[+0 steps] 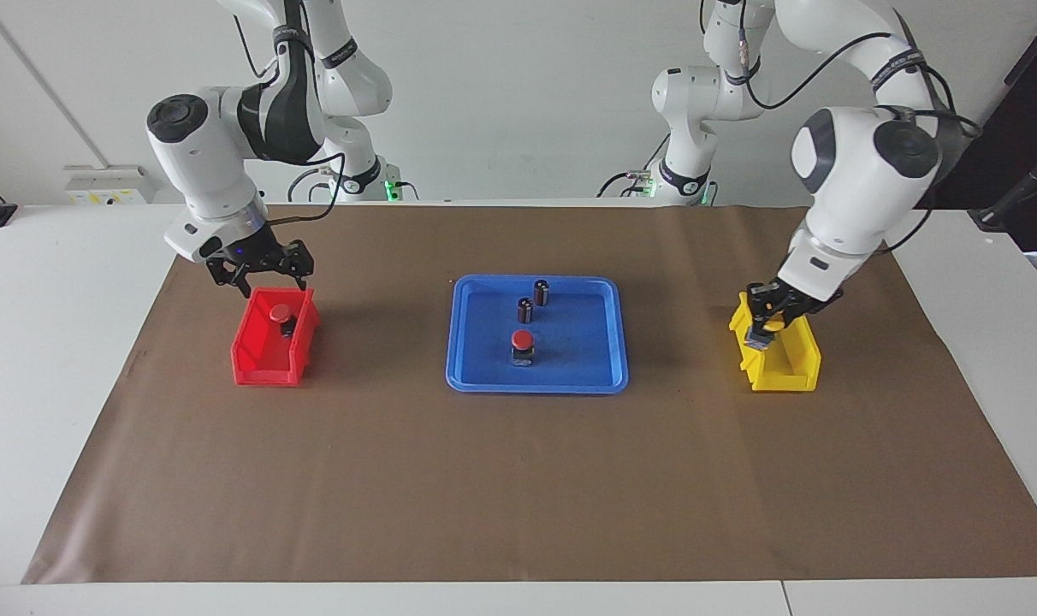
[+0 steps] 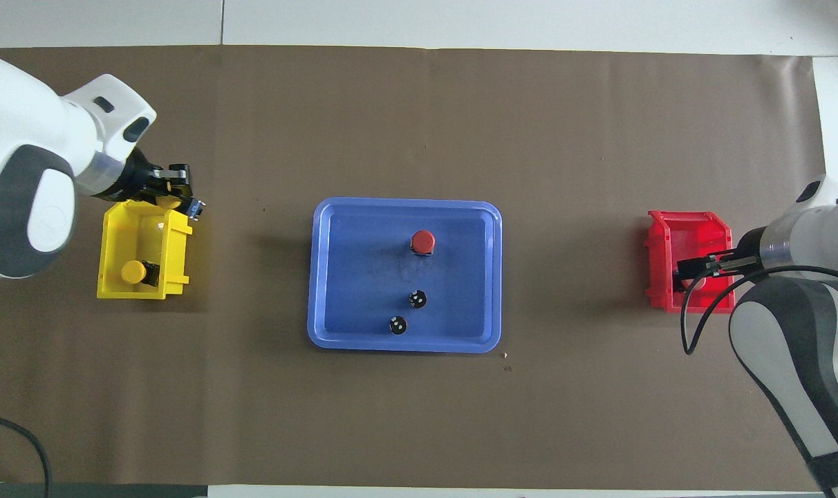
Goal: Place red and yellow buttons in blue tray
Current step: 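Release the red button and withdraw the right gripper toward the red holder, then carry the yellow button into the tray with the left gripper and release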
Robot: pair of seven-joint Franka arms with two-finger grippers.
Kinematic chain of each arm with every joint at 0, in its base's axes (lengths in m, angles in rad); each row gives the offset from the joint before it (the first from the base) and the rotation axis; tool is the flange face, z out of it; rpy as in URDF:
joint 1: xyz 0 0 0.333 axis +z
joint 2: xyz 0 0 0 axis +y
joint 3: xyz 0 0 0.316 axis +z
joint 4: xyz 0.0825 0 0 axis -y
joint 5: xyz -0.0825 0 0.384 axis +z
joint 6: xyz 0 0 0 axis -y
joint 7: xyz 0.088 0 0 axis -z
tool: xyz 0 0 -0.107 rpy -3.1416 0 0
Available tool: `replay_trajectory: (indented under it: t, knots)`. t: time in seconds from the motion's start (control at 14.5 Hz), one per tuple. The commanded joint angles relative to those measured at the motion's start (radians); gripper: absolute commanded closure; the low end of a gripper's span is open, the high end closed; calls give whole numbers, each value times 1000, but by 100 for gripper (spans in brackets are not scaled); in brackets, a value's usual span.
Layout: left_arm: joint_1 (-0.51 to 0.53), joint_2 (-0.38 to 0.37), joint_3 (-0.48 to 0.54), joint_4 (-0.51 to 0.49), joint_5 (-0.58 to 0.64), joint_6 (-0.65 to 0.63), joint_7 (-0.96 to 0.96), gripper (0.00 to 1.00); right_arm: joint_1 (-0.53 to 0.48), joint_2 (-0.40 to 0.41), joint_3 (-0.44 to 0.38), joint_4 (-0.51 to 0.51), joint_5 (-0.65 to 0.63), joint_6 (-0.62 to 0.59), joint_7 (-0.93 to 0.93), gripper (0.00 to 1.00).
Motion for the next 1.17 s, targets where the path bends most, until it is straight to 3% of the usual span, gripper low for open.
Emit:
replay_trajectory:
  t: [0.0,0.41,0.69,0.76,0.83,0.9,1.1]
  knots:
    - [-145,21,8,-59,22,90,-202,99,-28,15,18,-17,18,31,-47,10]
    - [-335,109,8,-96,-1,260,-428,99,-62,62,18,-83,18,166,-81,17]
    - [-384,156,8,-94,-1,320,-464,95,-60,67,18,-91,18,178,-79,23]
    - [-389,156,8,-93,-1,317,-459,79,-60,64,18,-100,18,181,-81,24]
    - [-387,156,10,-91,-1,312,-454,39,-62,63,18,-104,18,183,-82,25]
    - [-387,154,11,-85,-1,297,-451,21,-62,63,18,-104,18,183,-81,25]
    - [-348,125,19,-3,1,154,-407,17,-62,61,18,-111,18,183,-87,25]
